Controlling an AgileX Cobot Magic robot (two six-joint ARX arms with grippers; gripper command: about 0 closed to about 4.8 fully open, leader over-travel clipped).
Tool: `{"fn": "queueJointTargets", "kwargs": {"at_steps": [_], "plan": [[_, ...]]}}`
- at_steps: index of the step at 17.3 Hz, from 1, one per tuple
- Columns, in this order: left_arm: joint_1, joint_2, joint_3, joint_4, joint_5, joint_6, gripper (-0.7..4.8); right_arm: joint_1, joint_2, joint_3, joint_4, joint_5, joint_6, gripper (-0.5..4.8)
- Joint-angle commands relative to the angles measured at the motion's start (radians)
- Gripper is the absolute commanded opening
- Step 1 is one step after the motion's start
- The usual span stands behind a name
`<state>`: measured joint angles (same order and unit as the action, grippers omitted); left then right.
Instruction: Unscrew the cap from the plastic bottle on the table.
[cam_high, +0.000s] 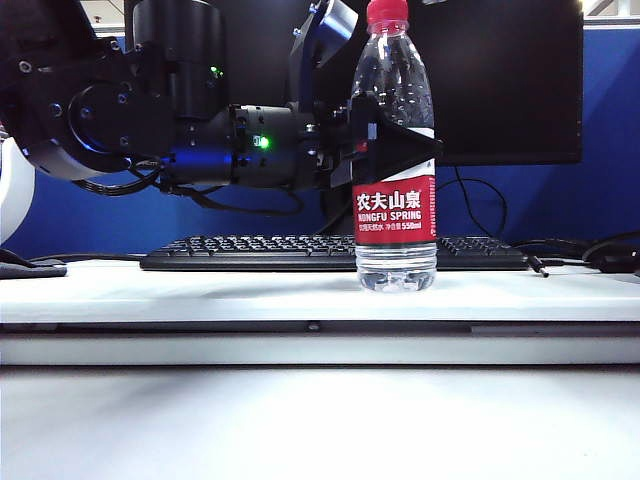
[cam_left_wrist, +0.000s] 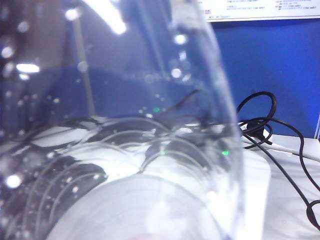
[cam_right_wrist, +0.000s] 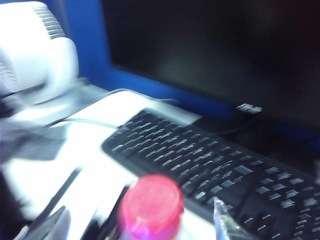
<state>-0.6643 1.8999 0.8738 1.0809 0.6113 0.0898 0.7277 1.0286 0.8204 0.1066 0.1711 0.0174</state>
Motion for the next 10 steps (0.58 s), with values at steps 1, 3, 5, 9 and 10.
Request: {"fn": "queueJointTargets", "kwargs": {"at_steps": [1,3,5,9,10], "plan": [[-0.002,0.003,-0.003,-0.033,0.008,0.004,2.95,0.029,0.067,0.003,0.096,0.063,-0.003,3.69],[-0.003,0.003,-0.003,-0.033,0.023,0.003,2.95,0.029,0.094,0.004,0.123,0.063,-0.002,3.37],[-0.003,0.003,-0.003,-0.033,0.023,0.003,2.95,0.029,0.106,0.004,0.137,0.063,0.002,2.67],[-0.003,0.003,-0.003,-0.033,0.022,0.004,2.95,0.028,0.106,0.004,0.136,0.067,0.002,1.76],[-0.003,0.003,-0.003,-0.033,0.022,0.004,2.95,0.028,0.106,0.004,0.135,0.067,0.002,1.61]]}}
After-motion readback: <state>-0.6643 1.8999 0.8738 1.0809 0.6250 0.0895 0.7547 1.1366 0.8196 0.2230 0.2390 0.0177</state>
